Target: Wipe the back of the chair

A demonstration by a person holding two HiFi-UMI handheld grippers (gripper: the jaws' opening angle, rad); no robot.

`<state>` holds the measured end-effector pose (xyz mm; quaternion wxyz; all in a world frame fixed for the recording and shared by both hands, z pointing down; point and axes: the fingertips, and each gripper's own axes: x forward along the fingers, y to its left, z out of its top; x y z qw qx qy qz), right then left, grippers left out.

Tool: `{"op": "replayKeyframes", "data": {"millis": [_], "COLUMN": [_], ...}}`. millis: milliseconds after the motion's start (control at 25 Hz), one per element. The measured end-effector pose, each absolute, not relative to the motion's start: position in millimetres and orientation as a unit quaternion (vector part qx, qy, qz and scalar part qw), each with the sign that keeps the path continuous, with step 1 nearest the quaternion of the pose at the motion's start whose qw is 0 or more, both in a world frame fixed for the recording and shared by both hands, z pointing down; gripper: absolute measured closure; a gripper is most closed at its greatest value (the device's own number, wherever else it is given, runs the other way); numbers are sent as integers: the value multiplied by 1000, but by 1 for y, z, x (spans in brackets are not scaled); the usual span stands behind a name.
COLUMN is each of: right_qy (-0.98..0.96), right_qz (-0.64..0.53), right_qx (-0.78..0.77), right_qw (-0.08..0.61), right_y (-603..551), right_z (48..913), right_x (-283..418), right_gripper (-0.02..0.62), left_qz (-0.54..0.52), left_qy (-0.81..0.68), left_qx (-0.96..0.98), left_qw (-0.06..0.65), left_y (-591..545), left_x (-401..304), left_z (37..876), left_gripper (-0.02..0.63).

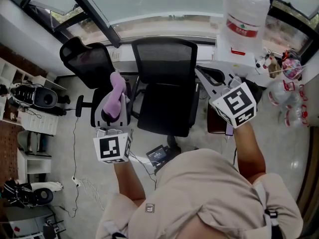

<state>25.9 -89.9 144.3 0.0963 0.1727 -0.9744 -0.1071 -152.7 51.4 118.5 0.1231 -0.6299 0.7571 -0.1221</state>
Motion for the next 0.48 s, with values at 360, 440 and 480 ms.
{"op": "replayKeyframes", "data": {"millis": [360, 440, 480], "right_qy": [-974, -974, -974], "right_qz": [-102, -101, -101], "right_qx": [174, 175, 175], "right_qw": [99, 100, 101], "right_y": [-92, -93, -93], "right_z": [150, 152, 153], "right_x": [26, 26, 26], "right_gripper": [604, 604, 604], "left_qz": [-123, -122, -122], "left_qy": [756, 756, 756], "left_qx": [-631, -632, -632], "left_qw": [119, 120, 120], "left_y": [51, 50, 50], "left_x": [-154, -155, -155], "left_z": [125, 126, 127], "left_gripper": [531, 531, 531]}}
